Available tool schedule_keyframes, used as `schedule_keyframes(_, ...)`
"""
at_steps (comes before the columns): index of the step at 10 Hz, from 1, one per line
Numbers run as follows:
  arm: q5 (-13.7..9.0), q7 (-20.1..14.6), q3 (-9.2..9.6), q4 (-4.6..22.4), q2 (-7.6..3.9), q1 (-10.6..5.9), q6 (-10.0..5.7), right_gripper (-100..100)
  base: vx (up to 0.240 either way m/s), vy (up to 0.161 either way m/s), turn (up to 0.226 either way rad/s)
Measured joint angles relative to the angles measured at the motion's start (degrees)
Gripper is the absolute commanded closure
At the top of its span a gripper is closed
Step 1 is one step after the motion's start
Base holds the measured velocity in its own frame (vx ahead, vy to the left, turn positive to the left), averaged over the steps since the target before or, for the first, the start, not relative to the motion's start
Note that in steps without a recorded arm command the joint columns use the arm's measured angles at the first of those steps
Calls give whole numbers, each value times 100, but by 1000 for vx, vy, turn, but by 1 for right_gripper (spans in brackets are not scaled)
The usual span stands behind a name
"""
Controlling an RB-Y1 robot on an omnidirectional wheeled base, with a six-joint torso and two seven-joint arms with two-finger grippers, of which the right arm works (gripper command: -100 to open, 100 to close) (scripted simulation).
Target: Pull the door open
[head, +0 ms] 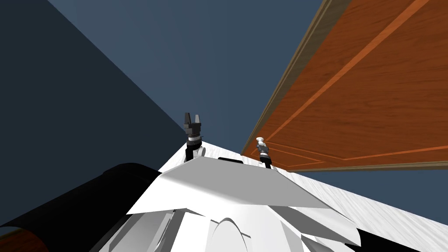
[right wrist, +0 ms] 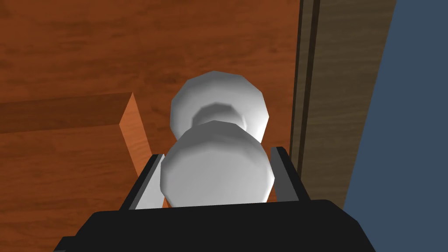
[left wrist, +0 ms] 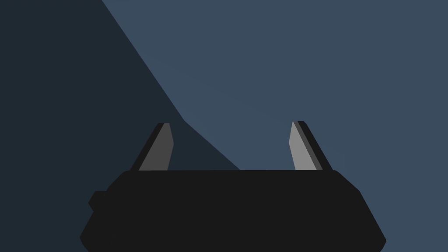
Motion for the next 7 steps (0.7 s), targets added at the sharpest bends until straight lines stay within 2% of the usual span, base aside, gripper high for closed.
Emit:
schedule_keyframes(2, 0, 2, -1, 0, 1, 1, 1, 100, -2, 1, 15)
schedule_keyframes(3, -102, 8, 3, -11, 11, 14, 56, 100, -13, 11, 37)
schedule_keyframes(5, -392, -16, 18, -15, 0, 18, 267, 100, -14, 14, 42)
schedule_keyframes(6, -543, -55, 51, -179, 42, 121, 419, 100, -21, 17, 42)
schedule_keyframes(7, -703, -94, 66, -165, 15, 104, 570, 100, -15, 16, 13)
